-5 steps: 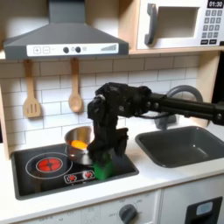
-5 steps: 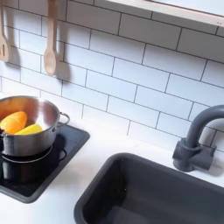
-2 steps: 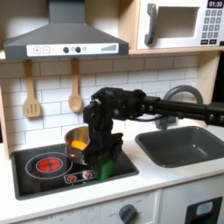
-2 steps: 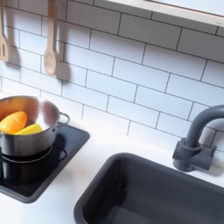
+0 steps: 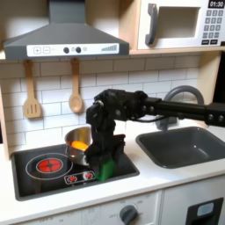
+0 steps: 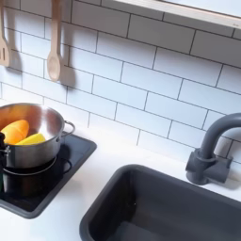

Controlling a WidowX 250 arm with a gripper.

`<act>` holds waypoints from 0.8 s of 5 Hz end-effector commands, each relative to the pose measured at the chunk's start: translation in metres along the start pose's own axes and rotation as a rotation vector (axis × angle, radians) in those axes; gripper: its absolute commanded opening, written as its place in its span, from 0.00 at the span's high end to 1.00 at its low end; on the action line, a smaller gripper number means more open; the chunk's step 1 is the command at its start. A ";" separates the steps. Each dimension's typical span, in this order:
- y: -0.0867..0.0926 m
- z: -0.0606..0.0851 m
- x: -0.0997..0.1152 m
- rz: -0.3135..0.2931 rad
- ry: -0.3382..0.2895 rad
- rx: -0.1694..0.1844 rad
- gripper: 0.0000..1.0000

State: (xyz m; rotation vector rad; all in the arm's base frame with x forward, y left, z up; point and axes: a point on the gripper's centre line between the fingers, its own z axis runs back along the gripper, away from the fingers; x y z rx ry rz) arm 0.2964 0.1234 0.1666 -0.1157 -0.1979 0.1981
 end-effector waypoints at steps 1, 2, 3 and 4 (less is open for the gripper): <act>-0.006 -0.003 0.003 -0.014 -0.011 -0.001 0.00; -0.006 -0.004 0.002 -0.018 -0.013 0.000 0.00; -0.006 -0.008 0.001 -0.016 -0.003 -0.006 0.00; -0.006 -0.007 0.001 -0.017 -0.009 -0.007 0.00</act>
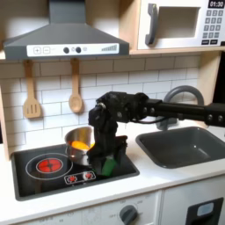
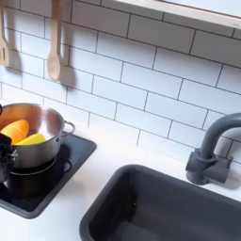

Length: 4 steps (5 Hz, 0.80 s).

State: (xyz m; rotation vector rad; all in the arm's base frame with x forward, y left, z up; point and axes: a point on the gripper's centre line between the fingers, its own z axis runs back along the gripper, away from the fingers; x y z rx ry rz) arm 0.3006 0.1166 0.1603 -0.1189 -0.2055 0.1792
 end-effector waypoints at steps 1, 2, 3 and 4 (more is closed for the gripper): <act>0.001 -0.001 -0.001 -0.001 0.003 -0.002 0.00; 0.002 -0.004 -0.004 0.002 0.007 -0.004 0.00; 0.000 -0.001 -0.003 0.000 -0.010 -0.015 0.00; 0.001 0.002 -0.004 0.011 -0.026 -0.029 0.00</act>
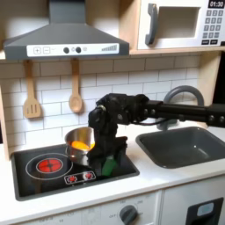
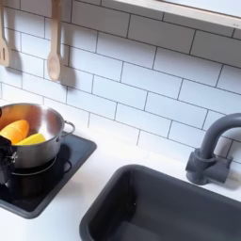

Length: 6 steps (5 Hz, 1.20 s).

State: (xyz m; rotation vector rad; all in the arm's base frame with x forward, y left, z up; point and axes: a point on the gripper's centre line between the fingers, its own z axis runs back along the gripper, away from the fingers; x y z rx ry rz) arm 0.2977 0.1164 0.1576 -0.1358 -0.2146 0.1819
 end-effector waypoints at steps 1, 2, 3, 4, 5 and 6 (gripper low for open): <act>0.006 -0.008 -0.007 0.023 0.013 -0.016 0.00; 0.007 -0.004 -0.007 0.031 -0.006 -0.017 0.00; 0.005 -0.003 -0.007 0.032 -0.014 -0.023 0.00; 0.003 0.005 -0.004 0.023 -0.040 -0.017 0.00; 0.001 0.018 -0.003 0.021 -0.081 -0.026 0.00; 0.004 0.018 -0.007 0.030 -0.068 -0.036 0.00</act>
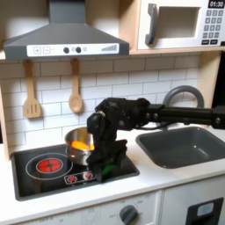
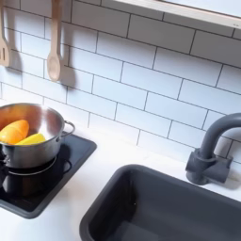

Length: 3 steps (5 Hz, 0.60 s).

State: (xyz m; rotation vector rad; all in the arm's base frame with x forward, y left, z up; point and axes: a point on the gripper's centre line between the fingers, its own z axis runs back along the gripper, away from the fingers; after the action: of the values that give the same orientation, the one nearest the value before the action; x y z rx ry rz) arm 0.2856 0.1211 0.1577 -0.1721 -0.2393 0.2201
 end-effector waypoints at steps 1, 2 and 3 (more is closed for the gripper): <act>-0.004 0.018 0.004 -0.018 -0.053 -0.010 0.00; -0.007 0.021 0.008 -0.029 -0.062 -0.010 0.00; -0.007 0.019 0.009 -0.029 -0.059 -0.012 0.00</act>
State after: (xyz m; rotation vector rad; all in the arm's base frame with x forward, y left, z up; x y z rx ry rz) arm 0.2893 0.1201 0.1819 -0.1720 -0.3063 0.1974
